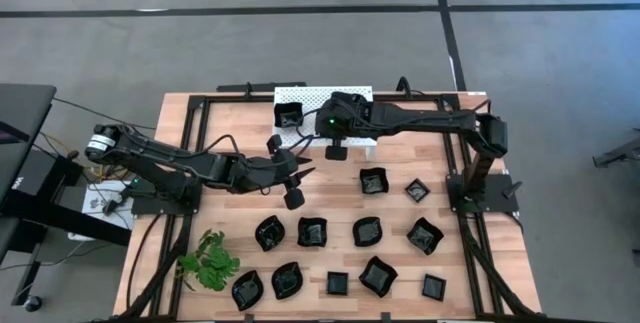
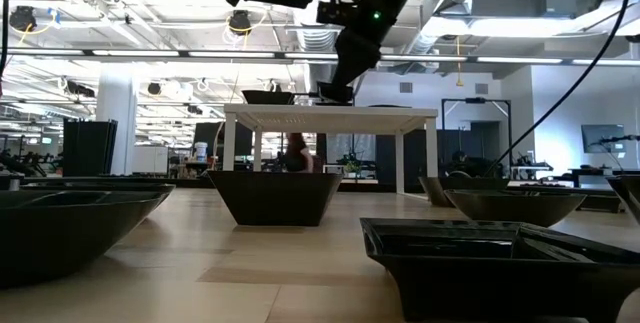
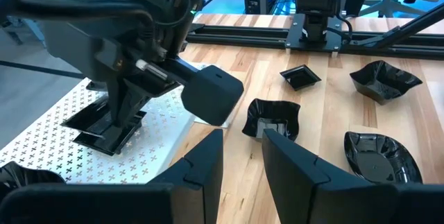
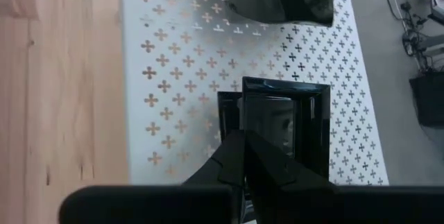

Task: Pick & Place Mini shaped plates
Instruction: Stack the square plate on top of the other square plate on the shelf, then stack the distorted square plate on top of the other distorted square plate on the shelf

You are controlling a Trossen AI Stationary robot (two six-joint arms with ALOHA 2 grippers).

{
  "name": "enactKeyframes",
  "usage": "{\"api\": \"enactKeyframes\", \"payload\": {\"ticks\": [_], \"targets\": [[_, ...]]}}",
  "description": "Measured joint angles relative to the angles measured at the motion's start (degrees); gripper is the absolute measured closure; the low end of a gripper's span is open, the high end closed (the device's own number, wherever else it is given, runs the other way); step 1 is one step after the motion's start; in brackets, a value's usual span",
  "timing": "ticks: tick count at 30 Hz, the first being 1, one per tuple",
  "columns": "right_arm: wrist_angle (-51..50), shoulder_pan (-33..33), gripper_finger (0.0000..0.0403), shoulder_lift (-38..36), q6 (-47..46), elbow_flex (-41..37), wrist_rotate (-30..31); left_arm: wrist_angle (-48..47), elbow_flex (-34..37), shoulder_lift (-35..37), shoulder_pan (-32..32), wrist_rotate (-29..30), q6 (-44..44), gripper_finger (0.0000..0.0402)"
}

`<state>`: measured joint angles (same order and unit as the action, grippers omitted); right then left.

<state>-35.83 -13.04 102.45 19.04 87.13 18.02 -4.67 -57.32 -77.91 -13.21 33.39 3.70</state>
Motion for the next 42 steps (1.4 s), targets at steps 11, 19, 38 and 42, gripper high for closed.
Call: {"api": "enactKeyframes", "payload": {"ticks": [11, 19, 38, 42], "targets": [[-0.3, -0.7, 0.0333, 0.0, -0.1, 0.0, 0.0, 0.0, 0.0, 0.0, 0.0, 0.0, 0.0, 0.0298], [-0.1, 1.4, 0.0316, -0.1, -0.1, 0.0, 0.2, 0.0, 0.0, 0.0, 0.0, 0.0, 0.0, 0.0298], [-26.7, 19.3, 0.0316, -12.5, -22.3, 3.6, 16.5, -0.5, 0.0, 0.0, 0.0, -0.1, 0.0, 0.0298], [-24.6, 23.8, 0.0317, -20.9, -30.1, -9.7, 16.3, -0.5, 0.0, 0.0, 0.0, 0.0, 0.0, 0.0298]]}}
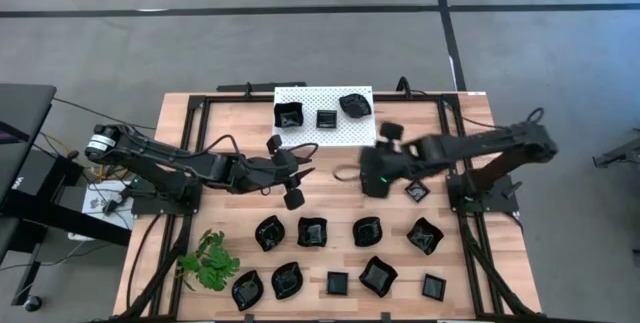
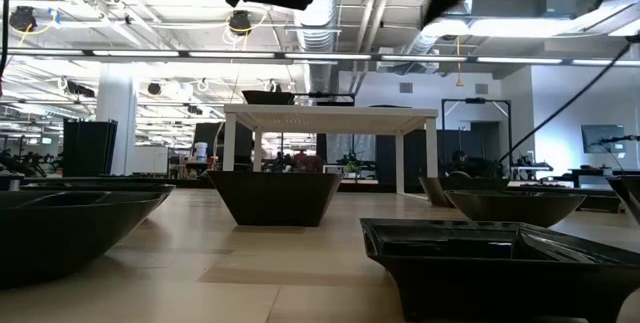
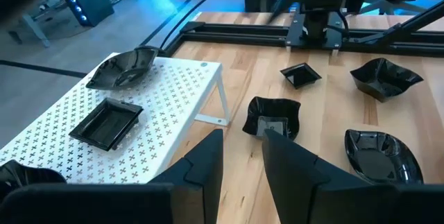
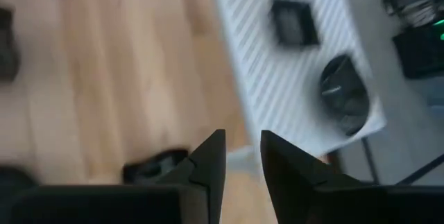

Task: Pick & Place Mini shaped plates
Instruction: Stack the distorted square plate on top of the other distorted square plate on the shelf

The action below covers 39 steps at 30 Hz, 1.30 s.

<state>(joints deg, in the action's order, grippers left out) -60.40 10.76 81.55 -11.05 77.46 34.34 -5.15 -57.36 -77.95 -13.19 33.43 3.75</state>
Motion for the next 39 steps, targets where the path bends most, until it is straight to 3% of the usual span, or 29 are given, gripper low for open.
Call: {"api": "enactKeyframes", "payload": {"ticks": [6, 13, 25, 28, 31, 39], "targets": [[10.7, 5.2, 0.0317, -8.8, -5.8, -21.0, -0.5, 0.3, 0.0, 0.0, 0.1, 0.0, 0.0, 0.0298], [25.9, 4.8, 0.0317, -7.9, -5.0, -34.6, -9.9, 2.3, 0.0, 0.0, 0.2, 0.0, 0.0, 0.0298], [29.7, 1.1, 0.0317, 1.8, -0.5, -36.1, -10.6, 2.5, 0.0, 0.0, 0.2, 0.0, 0.0, 0.0298], [30.1, 0.0, 0.0317, 3.3, 1.0, -36.1, -13.1, 2.5, 0.0, 0.0, 0.2, 0.0, 0.0, 0.0298], [30.0, -0.9, 0.0317, 4.0, 1.1, -36.1, -16.4, 2.5, 0.0, 0.0, 0.2, 0.0, 0.0, 0.0298], [29.1, -1.5, 0.0317, 2.7, 2.5, -35.3, -16.4, 2.5, 0.0, 0.0, 0.2, 0.0, 0.0, 0.0298]]}}
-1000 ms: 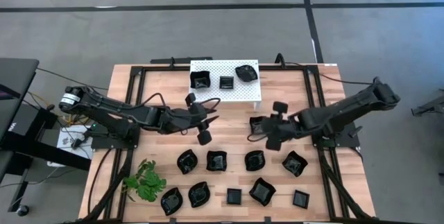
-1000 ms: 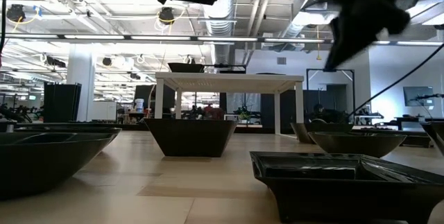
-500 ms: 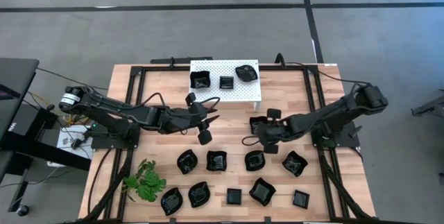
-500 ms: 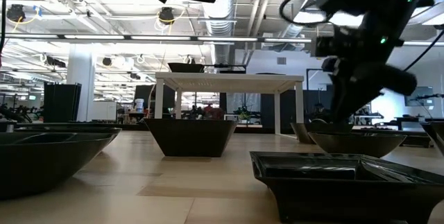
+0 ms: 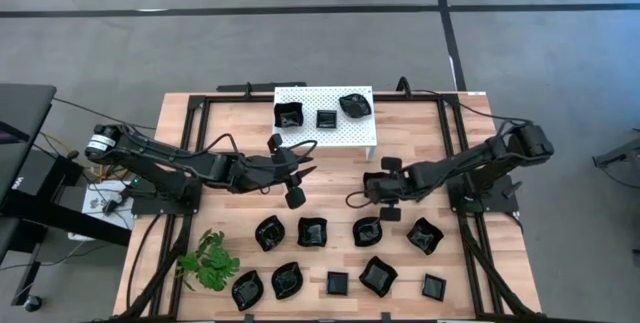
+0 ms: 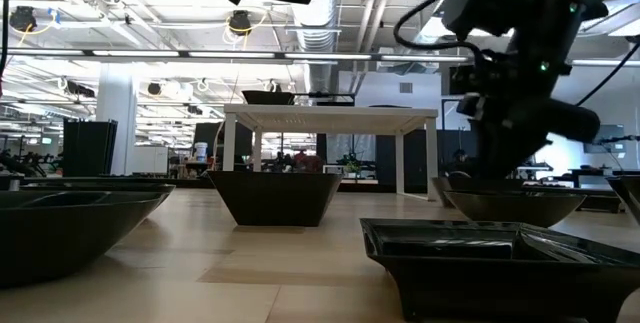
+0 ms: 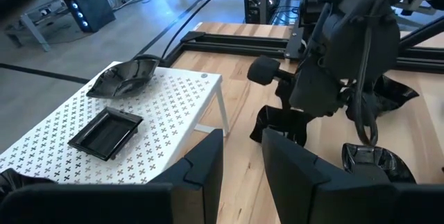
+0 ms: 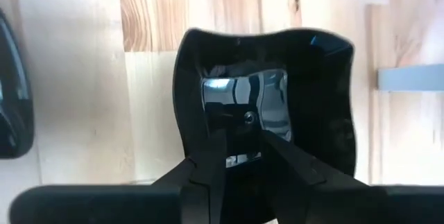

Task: Pick & Place Mini shaped plates
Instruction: Stack the distorted square plate on top of the other distorted square plate on the shelf

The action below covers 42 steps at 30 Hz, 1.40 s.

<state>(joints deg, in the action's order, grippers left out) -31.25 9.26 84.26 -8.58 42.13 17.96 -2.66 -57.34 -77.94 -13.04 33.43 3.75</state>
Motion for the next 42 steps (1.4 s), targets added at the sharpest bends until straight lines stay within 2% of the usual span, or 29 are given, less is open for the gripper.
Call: {"api": "enactKeyframes", "payload": {"ticks": [5, 10, 13, 22, 24, 36, 39, 42], "targets": [[-1.6, 1.1, 0.0317, -3.6, -0.4, 2.7, -0.6, 0.0, 0.0, 0.0, 0.0, 0.0, 0.0, 0.0298], [-1.0, 2.4, 0.0317, -6.1, -4.8, 2.9, -6.6, 0.0, 0.0, 0.0, 0.0, 0.0, 0.0, 0.0298], [-1.1, 3.1, 0.0317, -5.1, -4.9, 1.5, -7.6, 0.0, 0.0, 0.0, 0.0, 0.0, 0.0, 0.0298], [-0.4, 2.0, 0.0317, 2.0, -4.5, 1.0, -7.2, 0.0, 0.0, 0.0, 0.0, 0.0, 0.0, 0.0298], [-0.5, 1.6, 0.0317, 3.0, -4.4, 1.0, -5.5, 0.0, 0.0, 0.0, 0.0, 0.0, 0.0, 0.0298], [-0.6, 0.9, 0.0319, 2.9, -1.4, 1.1, 0.1, 0.1, 0.0, 0.0, 0.0, 0.0, 0.1, 0.0298], [-1.4, 0.7, 0.0337, 3.1, -1.3, 1.1, -0.1, 0.1, 0.0, 0.0, 0.0, 0.0, 0.2, 0.0298], [-1.4, 0.7, 0.0373, 3.1, -0.1, 1.1, -0.1, 0.1, 0.0, 0.0, -0.1, 0.0, 0.3, 0.0298]]}}
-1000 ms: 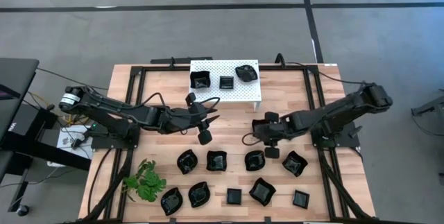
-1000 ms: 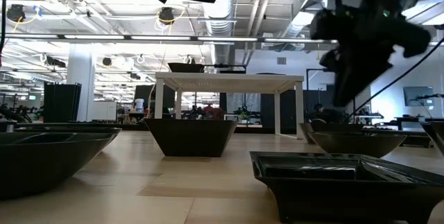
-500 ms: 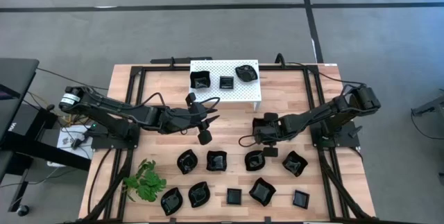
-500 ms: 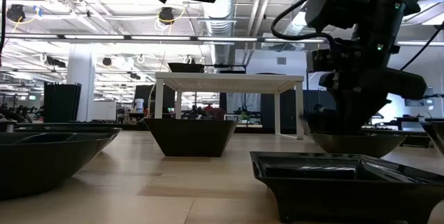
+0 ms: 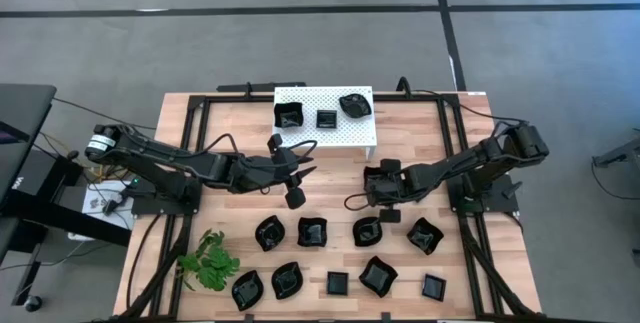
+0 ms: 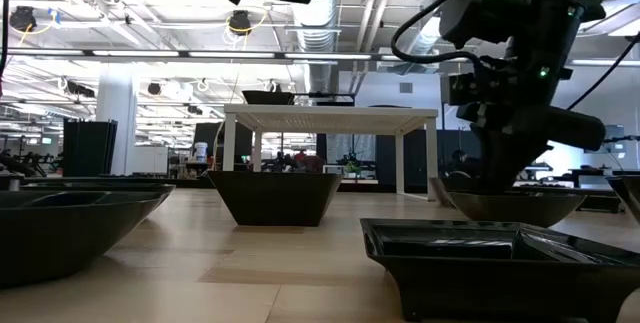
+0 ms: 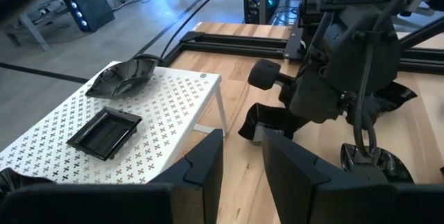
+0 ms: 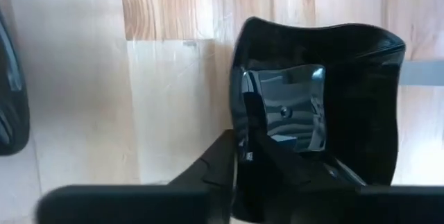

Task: Pick & Place Mini shaped plates
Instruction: Stack the distorted square plate on top of the other distorted square plate on the shelf

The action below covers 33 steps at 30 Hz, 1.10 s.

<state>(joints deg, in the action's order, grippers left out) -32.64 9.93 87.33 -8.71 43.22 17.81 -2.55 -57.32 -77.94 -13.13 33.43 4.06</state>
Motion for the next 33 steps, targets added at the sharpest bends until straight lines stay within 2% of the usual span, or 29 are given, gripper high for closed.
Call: {"api": "enactKeyframes", "payload": {"ticks": [2, 6, 11, 16, 21, 23, 29, 33], "targets": [[0.1, 0.2, 0.0394, 0.0, 0.3, 0.0, 0.1, 0.0, 0.0, 0.0, 0.0, 0.0, 1.5, 0.0298], [0.0, 1.1, 0.0392, 0.0, 0.3, 1.4, 0.0, 0.3, 0.8, -0.1, 0.0, -2.0, 3.7, 0.0298], [0.3, 4.1, 0.04, 0.0, 2.6, 6.4, -0.9, 3.2, 3.9, -0.2, 0.0, -12.5, 6.6, 0.0298], [2.3, 7.7, 0.0399, 0.0, 16.1, 11.0, -2.3, 7.3, 6.8, -0.3, 0.0, -25.4, 2.0, 0.0298], [10.1, 9.3, 0.0399, 0.0, 33.6, 12.2, -10.9, 9.0, 8.7, -0.3, -0.4, -26.6, -4.1, 0.0298], [13.4, 9.2, 0.04, 0.0, 37.7, 12.2, -12.6, 10.5, 9.0, -0.8, -0.7, -26.9, -5.5, 0.0298], [17.7, 6.9, 0.0401, 0.0, 39.1, 12.2, -13.1, 14.9, 9.4, -4.9, -1.8, -32.5, -5.8, 0.0298], [18.0, 5.0, 0.0402, 0.0, 39.1, 12.2, -13.5, 16.8, 9.4, -9.2, -1.6, -33.3, -5.8, 0.0298]]}}
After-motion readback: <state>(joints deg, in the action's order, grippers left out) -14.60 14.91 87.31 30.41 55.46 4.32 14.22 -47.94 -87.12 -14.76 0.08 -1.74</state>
